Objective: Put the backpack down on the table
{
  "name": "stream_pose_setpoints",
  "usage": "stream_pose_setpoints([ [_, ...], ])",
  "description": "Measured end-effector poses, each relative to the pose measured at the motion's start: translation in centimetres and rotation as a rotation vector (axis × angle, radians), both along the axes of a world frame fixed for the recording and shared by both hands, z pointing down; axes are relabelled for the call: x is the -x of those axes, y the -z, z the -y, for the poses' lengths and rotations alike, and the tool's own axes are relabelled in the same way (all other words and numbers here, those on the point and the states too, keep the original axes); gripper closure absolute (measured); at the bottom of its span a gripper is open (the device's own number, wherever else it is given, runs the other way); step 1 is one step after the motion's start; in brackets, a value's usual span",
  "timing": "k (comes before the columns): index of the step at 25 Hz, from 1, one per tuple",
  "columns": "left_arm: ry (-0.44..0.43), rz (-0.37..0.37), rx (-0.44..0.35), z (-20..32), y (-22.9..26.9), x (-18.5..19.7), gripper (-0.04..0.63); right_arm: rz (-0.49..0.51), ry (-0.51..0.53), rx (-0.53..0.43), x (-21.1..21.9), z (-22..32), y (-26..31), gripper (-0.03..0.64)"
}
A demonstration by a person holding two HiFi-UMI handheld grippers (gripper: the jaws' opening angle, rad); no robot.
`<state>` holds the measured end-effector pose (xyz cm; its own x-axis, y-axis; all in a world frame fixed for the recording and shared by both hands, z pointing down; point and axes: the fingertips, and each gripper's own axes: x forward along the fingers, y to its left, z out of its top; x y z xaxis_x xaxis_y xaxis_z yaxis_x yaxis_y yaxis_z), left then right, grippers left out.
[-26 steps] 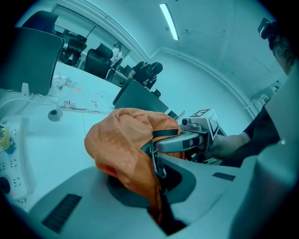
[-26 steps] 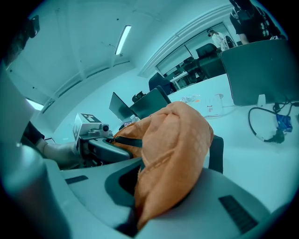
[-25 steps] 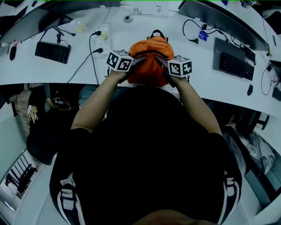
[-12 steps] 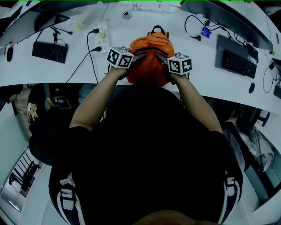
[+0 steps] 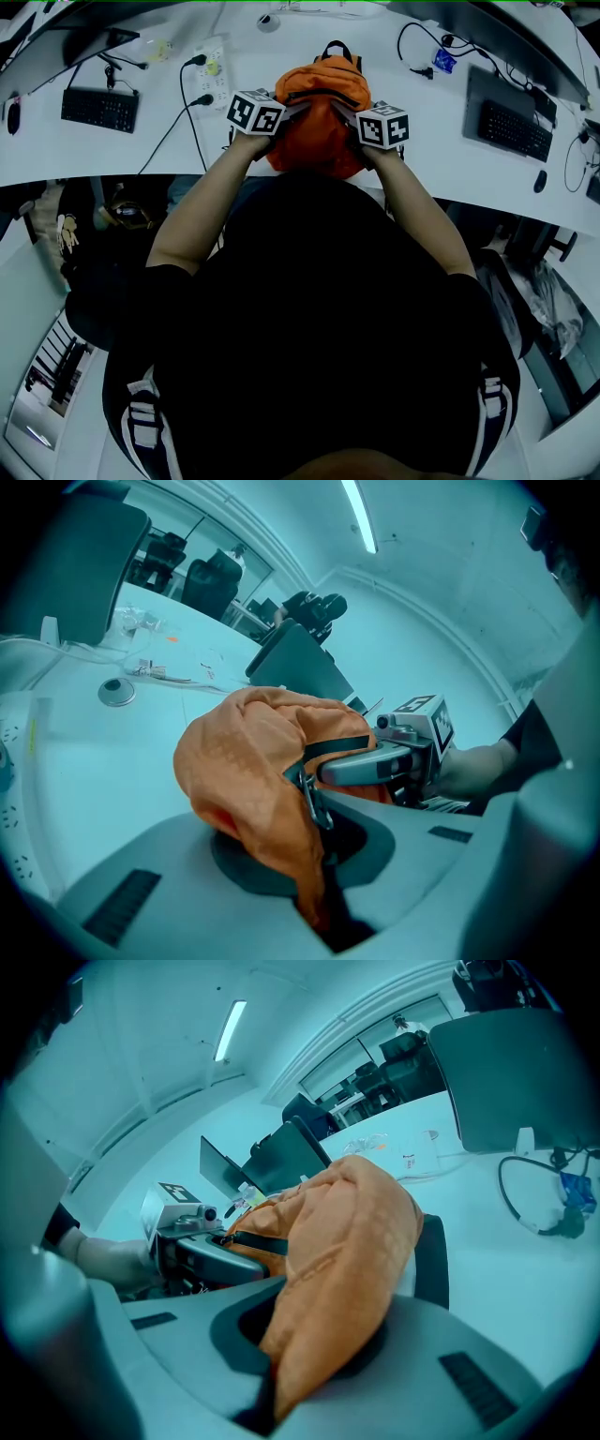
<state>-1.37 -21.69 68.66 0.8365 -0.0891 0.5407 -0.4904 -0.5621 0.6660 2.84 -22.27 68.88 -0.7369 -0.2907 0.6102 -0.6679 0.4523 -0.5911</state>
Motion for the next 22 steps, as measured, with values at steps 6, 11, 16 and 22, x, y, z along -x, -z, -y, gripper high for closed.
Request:
stream_pose_setpoints([
  [6,0.008,0.007,0.016,0.6,-1.2,0.1,0.563,-0.016,0.001,0.010,0.0,0.5,-1.0,0.591],
  [11,0.028,0.011,0.029,1.2,-2.0,0.4,0.563,-0.029,-0.002,0.020,0.3,1.2,-1.8,0.592],
  [16,0.040,0.024,0.036,1.7,-2.8,0.5,0.563,-0.030,-0.002,0.032,0.5,1.7,-2.6,0.591],
  [22,0.039,0.026,0.044,2.2,-3.4,0.5,0.563,-0.043,-0.003,0.040,0.3,2.1,-3.4,0.592],
])
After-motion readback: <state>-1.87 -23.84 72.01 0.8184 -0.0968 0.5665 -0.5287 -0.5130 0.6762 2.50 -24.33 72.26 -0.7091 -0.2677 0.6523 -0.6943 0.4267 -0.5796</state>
